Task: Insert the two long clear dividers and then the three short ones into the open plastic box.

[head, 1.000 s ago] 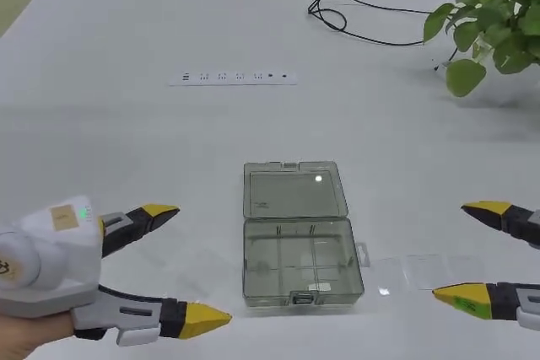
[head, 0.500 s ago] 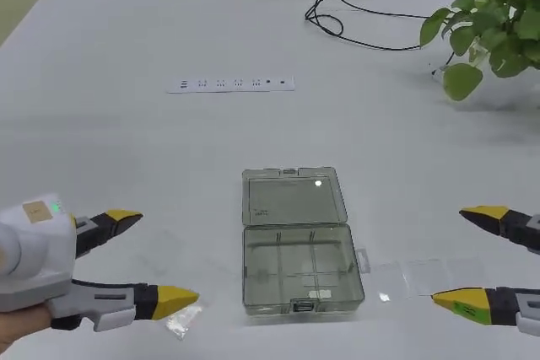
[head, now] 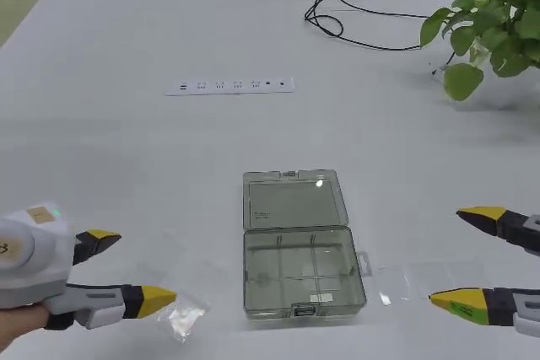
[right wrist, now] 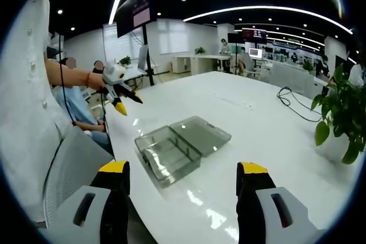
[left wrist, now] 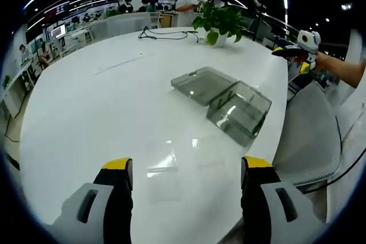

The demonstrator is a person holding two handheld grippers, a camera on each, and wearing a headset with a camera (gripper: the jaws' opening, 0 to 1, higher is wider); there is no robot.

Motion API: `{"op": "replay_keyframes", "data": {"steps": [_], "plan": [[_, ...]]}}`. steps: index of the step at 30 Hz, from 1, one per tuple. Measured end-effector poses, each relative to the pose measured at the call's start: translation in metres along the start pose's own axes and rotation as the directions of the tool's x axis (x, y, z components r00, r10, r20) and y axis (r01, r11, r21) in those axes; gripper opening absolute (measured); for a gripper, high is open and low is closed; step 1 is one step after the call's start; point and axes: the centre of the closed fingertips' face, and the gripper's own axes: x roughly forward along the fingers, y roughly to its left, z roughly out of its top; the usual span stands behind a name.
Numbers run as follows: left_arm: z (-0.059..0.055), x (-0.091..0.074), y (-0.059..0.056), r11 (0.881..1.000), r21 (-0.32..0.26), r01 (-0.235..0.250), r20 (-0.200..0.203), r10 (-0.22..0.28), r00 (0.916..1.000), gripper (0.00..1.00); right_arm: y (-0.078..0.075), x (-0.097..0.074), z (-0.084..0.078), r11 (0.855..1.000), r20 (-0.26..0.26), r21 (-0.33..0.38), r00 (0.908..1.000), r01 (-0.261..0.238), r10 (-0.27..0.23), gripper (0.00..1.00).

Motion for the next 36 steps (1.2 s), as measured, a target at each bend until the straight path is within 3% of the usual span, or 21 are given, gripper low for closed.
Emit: {"op": "replay_keyframes", "data": {"steps": [6,8,9,11,16,19,22,36], "plan": [[-0.014,0.007,0.01,0.999,-0.038,-0.037,-0.076,0.034,0.9966,0.67,0.0,0.0,0.0,1.0,0.003,0.006,1.0,0.002,-0.002,0.77],[-0.015,0.009,0.011,0.998,-0.044,-0.039,-0.08,0.036,0.9961,0.65,0.0,0.0,-0.001,1.0,0.003,0.01,1.0,0.003,-0.003,0.76],[-0.02,0.01,0.013,0.997,-0.066,-0.048,-0.107,0.041,0.9934,0.64,0.0,0.0,-0.001,1.0,0.004,0.01,1.0,0.002,-0.002,0.76],[-0.022,0.013,0.015,0.996,-0.065,-0.053,-0.11,0.046,0.9929,0.61,0.001,0.001,-0.002,1.0,0.004,0.012,1.0,0.003,-0.003,0.76],[-0.037,0.018,0.02,0.991,-0.103,-0.081,-0.187,0.06,0.9805,0.57,0.0,0.001,-0.002,1.0,0.006,0.016,1.0,0.005,-0.005,0.76],[-0.041,0.021,0.019,0.988,-0.127,-0.087,-0.207,0.059,0.9766,0.55,0.0,0.001,-0.002,1.0,0.007,0.018,1.0,0.005,-0.005,0.76],[-0.042,0.025,0.02,0.988,-0.122,-0.092,-0.213,0.065,0.9749,0.55,0.001,0.002,-0.002,1.0,0.008,0.019,1.0,0.004,-0.004,0.76],[-0.057,0.035,0.028,0.986,-0.084,-0.145,-0.3,0.114,0.9472,0.48,0.001,0.003,-0.003,1.0,0.014,0.028,0.9999,0.007,-0.007,0.76]]}}
